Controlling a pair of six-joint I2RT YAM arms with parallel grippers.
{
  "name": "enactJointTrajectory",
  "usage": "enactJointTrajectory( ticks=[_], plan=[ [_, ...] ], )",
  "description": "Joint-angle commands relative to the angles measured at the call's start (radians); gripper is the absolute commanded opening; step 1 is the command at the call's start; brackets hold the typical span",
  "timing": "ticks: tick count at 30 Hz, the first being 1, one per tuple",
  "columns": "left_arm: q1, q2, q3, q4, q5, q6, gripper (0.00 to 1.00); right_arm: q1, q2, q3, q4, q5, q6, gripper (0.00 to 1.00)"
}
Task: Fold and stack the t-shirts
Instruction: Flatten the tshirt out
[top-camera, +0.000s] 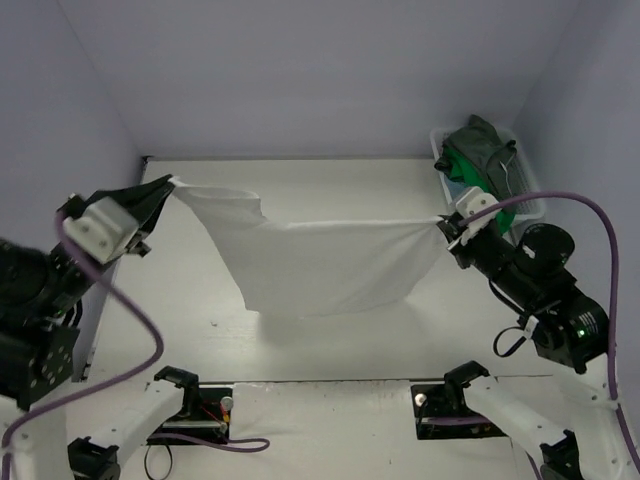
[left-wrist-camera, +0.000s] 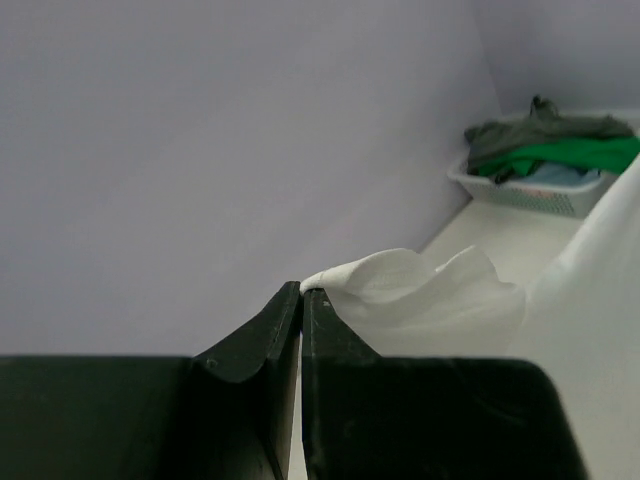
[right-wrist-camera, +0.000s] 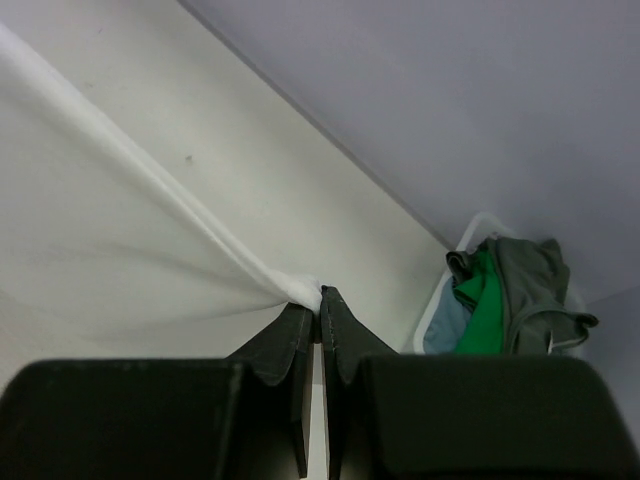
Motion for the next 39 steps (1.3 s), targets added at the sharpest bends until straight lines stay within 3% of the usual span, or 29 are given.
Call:
enactJointTrajectory(
  ticks=[1, 8, 14, 21, 27, 33, 39],
  plan=[
    [0.021, -0.062, 0.051, 0.095, 0.085, -0.064, 0.0, -0.032, -0.033, 0.023, 0.078, -0.005, 0.028, 0.0],
    [0.102, -0.264, -0.077, 0.244, 0.159, -0.167, 0.0, -0.119, -0.107, 0.095, 0.131, -0.06, 0.1, 0.0],
    [0.221, -0.395, -0.176, 0.267, 0.205, -0.267, 0.0, -0.202, -0.15, 0.121, 0.159, -0.133, 0.12, 0.0],
    [0.41, -0.447, -0.284, 0.313, 0.314, -0.343, 0.0, -0.202, -0.127, -0.008, 0.179, -0.133, 0.102, 0.0],
    [0.469, -0.337, -0.395, 0.398, 0.295, -0.305, 0.0, -0.202, -0.046, -0.158, 0.233, -0.128, 0.051, 0.0],
    [0.464, -0.104, -0.415, 0.461, 0.243, -0.253, 0.0, -0.201, 0.115, -0.281, 0.363, -0.074, -0.006, 0.0],
    [0.326, 0.183, -0.427, 0.479, 0.093, -0.08, 0.0, -0.199, 0.345, -0.327, 0.524, -0.034, -0.024, 0.0]
  ],
)
